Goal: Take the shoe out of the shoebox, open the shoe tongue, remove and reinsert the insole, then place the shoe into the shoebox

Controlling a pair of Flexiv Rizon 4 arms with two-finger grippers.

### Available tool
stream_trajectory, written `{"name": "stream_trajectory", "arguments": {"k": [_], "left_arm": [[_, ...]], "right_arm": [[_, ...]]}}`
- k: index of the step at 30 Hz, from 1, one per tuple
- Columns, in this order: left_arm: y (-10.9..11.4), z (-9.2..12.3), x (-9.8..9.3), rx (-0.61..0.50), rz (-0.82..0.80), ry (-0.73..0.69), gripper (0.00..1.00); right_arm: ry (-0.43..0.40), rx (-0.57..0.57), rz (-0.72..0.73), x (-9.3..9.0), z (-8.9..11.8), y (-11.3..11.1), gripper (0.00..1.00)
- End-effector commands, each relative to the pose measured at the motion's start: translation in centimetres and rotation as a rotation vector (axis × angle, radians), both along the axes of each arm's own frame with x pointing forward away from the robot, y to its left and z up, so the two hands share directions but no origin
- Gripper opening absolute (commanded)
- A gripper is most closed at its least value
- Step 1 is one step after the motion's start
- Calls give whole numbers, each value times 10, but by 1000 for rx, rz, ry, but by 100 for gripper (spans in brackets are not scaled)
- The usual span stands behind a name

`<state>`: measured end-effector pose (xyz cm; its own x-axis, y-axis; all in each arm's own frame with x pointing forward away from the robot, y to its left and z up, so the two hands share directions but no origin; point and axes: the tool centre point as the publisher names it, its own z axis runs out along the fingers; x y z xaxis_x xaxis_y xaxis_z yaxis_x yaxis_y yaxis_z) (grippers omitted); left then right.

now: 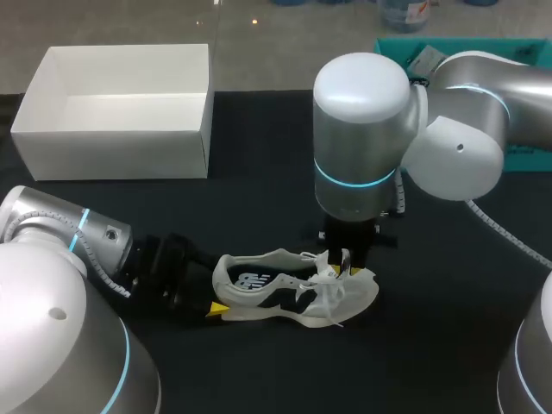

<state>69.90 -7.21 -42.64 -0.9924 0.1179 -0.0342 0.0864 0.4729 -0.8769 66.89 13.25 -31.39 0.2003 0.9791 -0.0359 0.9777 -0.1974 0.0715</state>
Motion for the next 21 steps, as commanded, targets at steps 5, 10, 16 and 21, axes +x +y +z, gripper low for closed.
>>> {"name": "stream_trajectory", "arguments": {"k": [5,10,16,21], "left_arm": [[-4,-10,-5,3,1,0,0],[-4,-10,-5,3,1,0,0],[-4,-10,-5,3,1,0,0],[-4,-10,-5,3,1,0,0]], "right_arm": [[-33,41,-320,0,15,9,100],[-24,39,-164,9,38,18,100],[30,18,235,25,65,33,100],[52,59,794,25,74,50,100]]}}
